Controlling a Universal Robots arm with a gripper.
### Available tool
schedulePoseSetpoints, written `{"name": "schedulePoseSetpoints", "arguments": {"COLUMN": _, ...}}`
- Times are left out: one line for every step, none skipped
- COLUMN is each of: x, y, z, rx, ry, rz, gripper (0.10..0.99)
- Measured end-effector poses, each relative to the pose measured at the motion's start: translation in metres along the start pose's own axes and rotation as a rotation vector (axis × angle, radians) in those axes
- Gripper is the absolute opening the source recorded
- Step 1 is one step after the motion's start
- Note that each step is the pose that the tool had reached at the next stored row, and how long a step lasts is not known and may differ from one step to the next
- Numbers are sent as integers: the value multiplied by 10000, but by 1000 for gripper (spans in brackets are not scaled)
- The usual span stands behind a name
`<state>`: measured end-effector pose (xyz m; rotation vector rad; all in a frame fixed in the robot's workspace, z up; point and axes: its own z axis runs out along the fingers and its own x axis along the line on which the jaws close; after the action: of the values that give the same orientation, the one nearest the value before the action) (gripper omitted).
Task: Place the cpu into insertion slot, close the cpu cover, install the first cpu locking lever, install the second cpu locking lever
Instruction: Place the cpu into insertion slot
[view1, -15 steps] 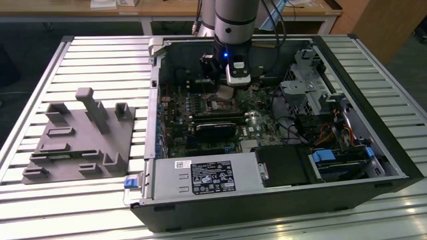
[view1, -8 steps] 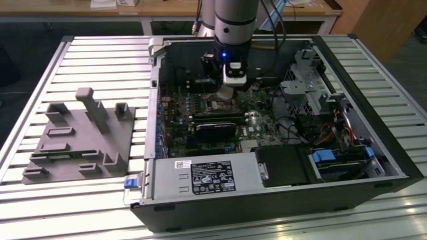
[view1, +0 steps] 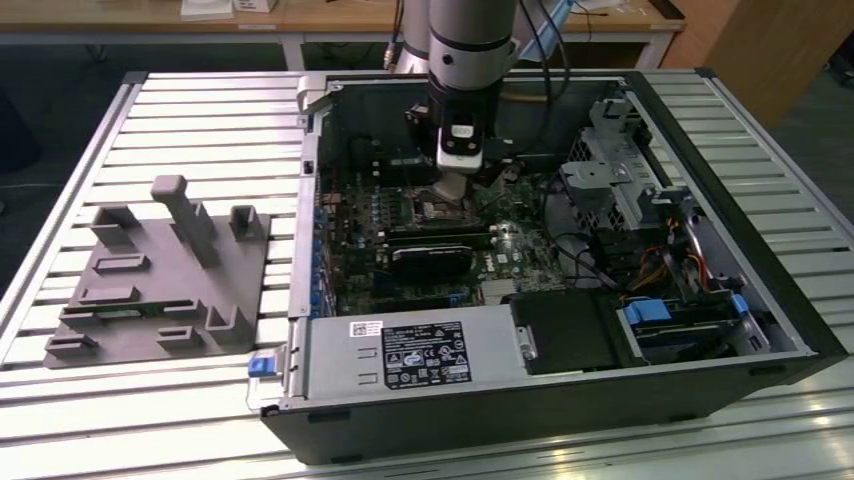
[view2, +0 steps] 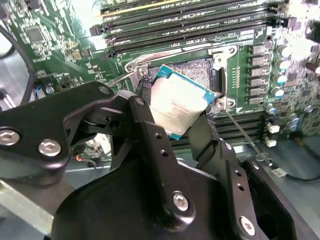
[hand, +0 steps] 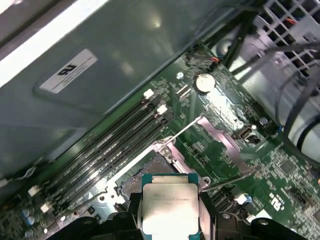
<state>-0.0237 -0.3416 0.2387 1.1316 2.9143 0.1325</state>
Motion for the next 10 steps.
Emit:
{"name": "schedulePoseSetpoints", "arguments": {"x": 0, "y": 0, "z": 1, "rx": -2, "ry": -12, "rz": 139, "gripper": 537}}
{"name": "schedulePoseSetpoints", "arguments": {"x": 0, "y": 0, "z": 2, "rx": -4, "ry": -24, "rz": 277, "gripper": 537}}
{"name": "schedulePoseSetpoints", "arguments": {"x": 0, "y": 0, "z": 2, "rx": -6, "ry": -35, "rz": 412, "gripper": 537}}
{"name": "schedulePoseSetpoints", "arguments": {"x": 0, "y": 0, "z": 3, "rx": -9, "ry": -47, "rz": 550, "gripper": 537}}
{"name": "schedulePoseSetpoints", "arguments": {"x": 0, "y": 0, "z": 4, "rx": -11, "ry": -58, "rz": 682, "gripper": 537}}
{"name": "schedulePoseSetpoints", "arguments": {"x": 0, "y": 0, "z": 5, "rx": -13, "ry": -71, "rz": 828, "gripper": 537}}
{"name": "schedulePoseSetpoints", "arguments": {"x": 0, "y": -1, "z": 6, "rx": -15, "ry": -82, "rz": 949, "gripper": 537}}
{"name": "schedulePoseSetpoints", "arguments": {"x": 0, "y": -1, "z": 7, "rx": -17, "ry": -95, "rz": 1098, "gripper": 537}}
{"name": "schedulePoseSetpoints", "arguments": {"x": 0, "y": -1, "z": 8, "rx": -18, "ry": -108, "rz": 1240, "gripper": 537}}
{"name": "schedulePoseSetpoints", "arguments": {"x": 0, "y": -1, "z": 8, "rx": -20, "ry": -122, "rz": 1380, "gripper": 537}}
